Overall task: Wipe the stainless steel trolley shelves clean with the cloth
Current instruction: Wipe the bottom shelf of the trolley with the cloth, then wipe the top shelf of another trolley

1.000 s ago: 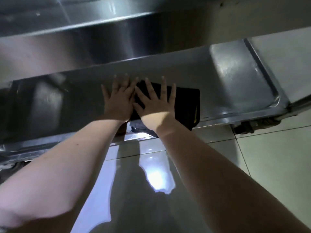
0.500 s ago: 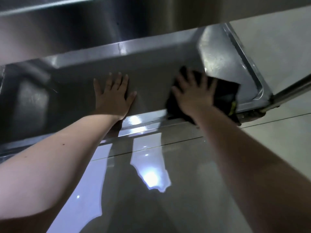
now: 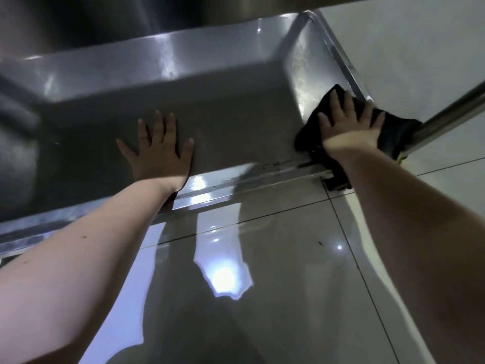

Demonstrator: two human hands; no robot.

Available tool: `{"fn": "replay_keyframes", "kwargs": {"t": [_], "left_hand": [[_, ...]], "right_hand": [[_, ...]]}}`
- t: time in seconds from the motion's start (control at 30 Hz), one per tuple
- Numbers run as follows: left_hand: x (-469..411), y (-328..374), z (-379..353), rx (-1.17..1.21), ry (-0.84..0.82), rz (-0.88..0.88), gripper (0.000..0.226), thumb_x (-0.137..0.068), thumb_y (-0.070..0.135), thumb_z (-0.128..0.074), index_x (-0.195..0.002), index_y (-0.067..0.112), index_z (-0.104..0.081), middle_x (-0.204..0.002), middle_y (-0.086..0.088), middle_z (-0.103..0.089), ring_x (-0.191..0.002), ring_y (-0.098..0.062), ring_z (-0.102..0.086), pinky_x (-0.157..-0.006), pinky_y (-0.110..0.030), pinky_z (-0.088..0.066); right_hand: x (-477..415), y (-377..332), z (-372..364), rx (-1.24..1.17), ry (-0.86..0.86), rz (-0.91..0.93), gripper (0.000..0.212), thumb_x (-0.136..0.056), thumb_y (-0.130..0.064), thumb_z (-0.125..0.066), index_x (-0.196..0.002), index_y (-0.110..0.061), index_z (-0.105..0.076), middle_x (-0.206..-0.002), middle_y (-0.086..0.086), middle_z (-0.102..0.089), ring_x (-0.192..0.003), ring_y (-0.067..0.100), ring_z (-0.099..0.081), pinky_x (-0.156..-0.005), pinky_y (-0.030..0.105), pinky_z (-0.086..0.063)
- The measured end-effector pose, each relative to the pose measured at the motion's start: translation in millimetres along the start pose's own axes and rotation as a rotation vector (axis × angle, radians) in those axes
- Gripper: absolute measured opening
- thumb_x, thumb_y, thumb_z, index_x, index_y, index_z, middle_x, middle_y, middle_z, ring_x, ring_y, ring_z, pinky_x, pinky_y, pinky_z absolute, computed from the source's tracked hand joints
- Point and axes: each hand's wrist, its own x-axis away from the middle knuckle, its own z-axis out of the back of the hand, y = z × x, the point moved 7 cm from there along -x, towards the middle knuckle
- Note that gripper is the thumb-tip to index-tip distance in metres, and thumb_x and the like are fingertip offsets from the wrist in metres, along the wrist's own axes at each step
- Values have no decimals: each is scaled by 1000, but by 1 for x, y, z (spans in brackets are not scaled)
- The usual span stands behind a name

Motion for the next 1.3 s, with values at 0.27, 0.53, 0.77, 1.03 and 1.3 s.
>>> {"fn": "replay_keyframes", "kwargs": {"t": [0.27, 0.53, 0.77, 1.03, 1.3], "left_hand": [[2, -3, 7, 74, -5, -2, 57, -102, 49, -28, -155, 29, -21, -165, 6, -7, -151, -26, -1, -112, -69, 4], [-3, 58, 38, 237, -31, -354, 49, -97, 38, -53, -140, 14, -51, -146, -11, -47, -133, -33, -42, -110, -38, -30], [20, 52, 67, 286, -97, -244, 31, -95, 18, -57, -125, 9, -59, -129, -18, -48, -123, -35, -41, -99, -40, -35], [103, -22, 175, 212, 127, -355, 27, -85, 31, -53, -83, 13, -73, -77, -14, -67, -67, -34, -64, -57, -27, -32], [159, -99, 314, 377, -114, -279, 16, -88, 10, -64, -101, 14, -73, -89, -10, -72, -83, -34, -66, -74, -38, -51]], "right_hand": [[135, -211, -28, -48, -77, 627, 62, -98, -59, -26, -153, -46, 1, -164, -14, 5, -149, 35, 12, -113, 60, 11], [71, -111, -11, -105, -213, 247, 64, -98, -51, -44, -153, -30, -20, -162, -12, -9, -150, 30, 1, -114, 60, -6], [120, -123, 33, -341, 22, 254, 30, -91, -14, -58, -120, -7, -54, -119, 16, -58, -113, 37, -48, -86, 38, -38], [211, -155, 112, -481, 126, 527, 13, -85, -14, -72, -97, -9, -70, -89, 6, -65, -87, 28, -53, -76, 35, -42], [307, -214, 238, -540, -126, 690, 15, -89, -13, -69, -103, -12, -70, -96, 4, -62, -88, 19, -55, -73, 23, -34]]}}
